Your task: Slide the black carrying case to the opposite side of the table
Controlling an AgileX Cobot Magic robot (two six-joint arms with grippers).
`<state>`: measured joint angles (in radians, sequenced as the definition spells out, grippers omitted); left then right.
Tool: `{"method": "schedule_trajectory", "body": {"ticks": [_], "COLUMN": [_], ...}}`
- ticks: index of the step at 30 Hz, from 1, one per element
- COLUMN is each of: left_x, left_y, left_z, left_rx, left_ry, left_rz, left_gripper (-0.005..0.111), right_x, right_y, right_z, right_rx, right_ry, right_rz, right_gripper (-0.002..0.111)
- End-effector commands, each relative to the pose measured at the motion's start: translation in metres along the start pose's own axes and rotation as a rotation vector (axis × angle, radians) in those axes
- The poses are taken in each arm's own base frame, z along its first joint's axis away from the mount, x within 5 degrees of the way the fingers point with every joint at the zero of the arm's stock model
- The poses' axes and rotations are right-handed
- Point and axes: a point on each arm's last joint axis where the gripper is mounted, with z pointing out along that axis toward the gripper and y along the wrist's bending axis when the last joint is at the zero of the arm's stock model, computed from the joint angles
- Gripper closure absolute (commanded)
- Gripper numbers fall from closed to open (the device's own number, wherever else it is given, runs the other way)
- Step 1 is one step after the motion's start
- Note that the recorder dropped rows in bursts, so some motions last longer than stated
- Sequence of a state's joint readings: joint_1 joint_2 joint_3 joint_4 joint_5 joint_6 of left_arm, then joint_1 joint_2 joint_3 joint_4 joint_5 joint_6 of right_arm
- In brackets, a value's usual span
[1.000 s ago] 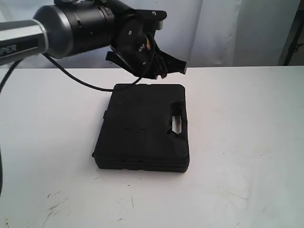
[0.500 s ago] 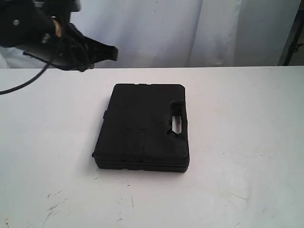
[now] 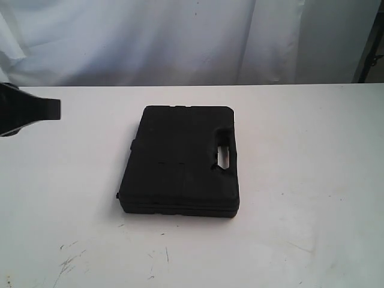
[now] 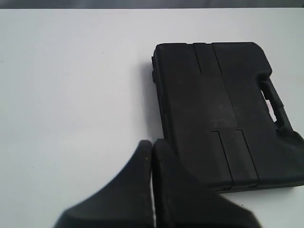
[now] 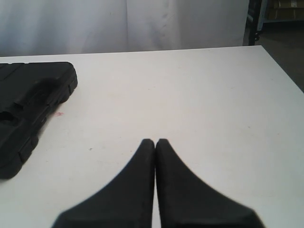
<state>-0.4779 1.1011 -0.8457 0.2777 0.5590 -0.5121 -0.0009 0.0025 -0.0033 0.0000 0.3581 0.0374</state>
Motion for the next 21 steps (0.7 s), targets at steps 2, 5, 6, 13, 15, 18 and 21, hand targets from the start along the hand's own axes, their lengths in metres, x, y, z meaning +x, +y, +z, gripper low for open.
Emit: {"method": "schedule_trajectory", "body": {"ticks": [2,5,6,13,15,18,21], "left_x": [0.005,0.004,0.003,0.004,0.01,0.039,0.071], "left_y": [0.011,0.014,0.015,0.027,0.031,0.051,0.067], "left_z": [-0.032,-0.046,-0.051,-0.073,-0.077,-0.092,-0.103], "left_rx": [-0.039,-0.03,-0.039,-0.12,-0.139,-0.156,-0.195], "left_ry": [-0.048,-0.1,-0.124,-0.224,-0.223,-0.339,-0.484], "left_rz": [0.026,0.025,0.041,0.141,0.143,0.041,-0.078], "left_gripper": [0.107,0.107,0.107,0.107,0.107,0.107,0.107], "right_x": [0.0,0.0,0.0,0.0,0.0,0.0,0.0], "right_y": [0.0,0.0,0.0,0.0,0.0,0.0,0.0], "right_z": [0.0,0.0,0.0,0.0,0.0,0.0,0.0], "right_rx": [0.007,0.007,0.007,0.007,0.007,0.007,0.007], "right_ry": [-0.012,-0.012,-0.012,-0.012,-0.012,-0.012,-0.012], "right_rz": [0.001,0.001,0.001,0.001,0.001,0.001,0.001], "right_gripper": [0.108,0.108,0.108,0.108,0.108,0.108,0.108]}}
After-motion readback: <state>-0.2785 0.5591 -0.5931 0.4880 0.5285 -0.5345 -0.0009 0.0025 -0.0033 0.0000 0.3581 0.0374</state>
